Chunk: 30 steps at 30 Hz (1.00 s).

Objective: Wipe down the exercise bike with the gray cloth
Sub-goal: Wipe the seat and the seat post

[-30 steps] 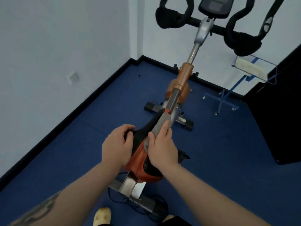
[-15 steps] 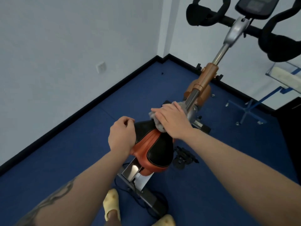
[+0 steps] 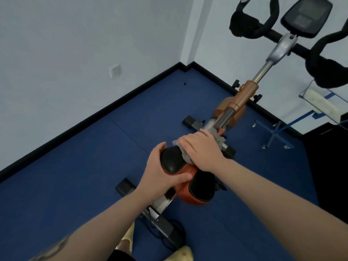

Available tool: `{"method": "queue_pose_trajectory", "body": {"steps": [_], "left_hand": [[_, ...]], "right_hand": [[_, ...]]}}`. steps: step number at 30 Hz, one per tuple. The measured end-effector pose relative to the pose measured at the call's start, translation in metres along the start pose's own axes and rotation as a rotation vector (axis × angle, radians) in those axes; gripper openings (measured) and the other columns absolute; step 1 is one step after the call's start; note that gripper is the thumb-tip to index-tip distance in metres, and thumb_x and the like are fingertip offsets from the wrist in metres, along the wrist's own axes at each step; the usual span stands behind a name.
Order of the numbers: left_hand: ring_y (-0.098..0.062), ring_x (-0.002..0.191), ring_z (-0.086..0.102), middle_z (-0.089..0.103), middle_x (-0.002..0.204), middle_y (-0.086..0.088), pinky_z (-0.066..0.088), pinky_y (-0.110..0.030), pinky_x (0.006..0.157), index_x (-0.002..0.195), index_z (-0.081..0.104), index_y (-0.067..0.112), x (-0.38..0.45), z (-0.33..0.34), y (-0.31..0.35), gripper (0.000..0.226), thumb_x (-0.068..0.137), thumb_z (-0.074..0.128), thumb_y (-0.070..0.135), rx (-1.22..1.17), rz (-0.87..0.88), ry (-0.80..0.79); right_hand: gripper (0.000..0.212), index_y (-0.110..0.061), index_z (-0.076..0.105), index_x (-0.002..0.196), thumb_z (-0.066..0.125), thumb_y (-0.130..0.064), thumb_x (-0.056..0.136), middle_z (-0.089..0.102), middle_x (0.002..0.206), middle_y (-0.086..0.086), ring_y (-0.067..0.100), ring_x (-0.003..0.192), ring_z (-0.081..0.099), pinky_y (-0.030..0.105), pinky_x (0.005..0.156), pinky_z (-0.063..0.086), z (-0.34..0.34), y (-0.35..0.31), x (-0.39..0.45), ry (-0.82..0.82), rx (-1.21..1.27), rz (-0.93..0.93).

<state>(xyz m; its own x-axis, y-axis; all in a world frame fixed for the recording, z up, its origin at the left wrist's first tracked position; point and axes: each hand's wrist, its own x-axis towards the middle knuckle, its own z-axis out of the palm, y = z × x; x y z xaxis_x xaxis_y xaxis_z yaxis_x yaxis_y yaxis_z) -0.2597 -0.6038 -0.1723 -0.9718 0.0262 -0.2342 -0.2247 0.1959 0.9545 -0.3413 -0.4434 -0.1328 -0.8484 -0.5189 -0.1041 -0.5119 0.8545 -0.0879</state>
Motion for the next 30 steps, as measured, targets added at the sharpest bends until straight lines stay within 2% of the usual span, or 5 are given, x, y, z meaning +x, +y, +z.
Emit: {"method": "queue_pose_trajectory", "body": {"steps": [7,14,18,25,30], "left_hand": [[-0.008,0.125,0.047,0.045,0.135,0.009,0.041,-0.033,0.107,0.143,0.028,0.025,-0.003,0.007,-0.002,0.127,0.04,0.099,0.042,-0.119,-0.04,0.06],[0.019,0.097,0.056,0.056,0.113,0.016,0.046,-0.003,0.073,0.112,0.038,0.039,-0.006,0.014,-0.01,0.095,0.038,0.099,0.034,-0.3,-0.122,0.075],[0.004,0.102,0.059,0.059,0.115,0.016,0.05,-0.019,0.083,0.121,0.039,0.035,-0.01,0.012,-0.009,0.106,0.032,0.097,0.05,-0.249,-0.176,0.067],[-0.004,0.085,0.072,0.077,0.092,0.01,0.053,-0.011,0.063,0.111,0.069,0.017,-0.015,0.028,-0.007,0.043,0.072,0.086,0.01,-0.506,-0.3,-0.008],[-0.032,0.108,0.067,0.073,0.111,-0.014,0.052,-0.048,0.098,0.117,0.069,0.009,-0.022,0.029,-0.002,0.074,0.054,0.095,0.037,-0.561,-0.463,-0.071]], "right_hand": [[0.041,-0.034,0.058,0.124,0.021,-0.035,0.105,0.059,0.126,-0.016,0.01,0.117,0.051,0.036,0.105,0.029,-0.017,0.029,0.005,-0.181,-0.088,-0.07],[0.042,-0.027,0.061,0.124,0.026,-0.041,0.103,0.064,0.121,-0.01,0.01,0.108,0.058,0.03,0.094,0.038,-0.014,-0.01,0.005,-0.107,0.235,-0.196],[0.034,-0.015,0.06,0.112,0.03,-0.029,0.105,0.066,0.112,0.002,0.027,0.103,0.061,0.045,0.084,0.043,-0.019,0.007,0.021,-0.224,-0.126,-0.117],[0.039,-0.041,0.056,0.125,0.03,-0.054,0.1,0.059,0.128,-0.015,0.01,0.117,0.054,0.032,0.095,0.042,-0.013,-0.013,0.025,-0.225,0.315,-0.296],[0.042,-0.047,0.054,0.12,0.022,-0.055,0.095,0.057,0.134,-0.007,0.025,0.119,0.052,0.045,0.095,0.041,-0.011,-0.008,0.046,-0.406,0.146,-0.182]]}}
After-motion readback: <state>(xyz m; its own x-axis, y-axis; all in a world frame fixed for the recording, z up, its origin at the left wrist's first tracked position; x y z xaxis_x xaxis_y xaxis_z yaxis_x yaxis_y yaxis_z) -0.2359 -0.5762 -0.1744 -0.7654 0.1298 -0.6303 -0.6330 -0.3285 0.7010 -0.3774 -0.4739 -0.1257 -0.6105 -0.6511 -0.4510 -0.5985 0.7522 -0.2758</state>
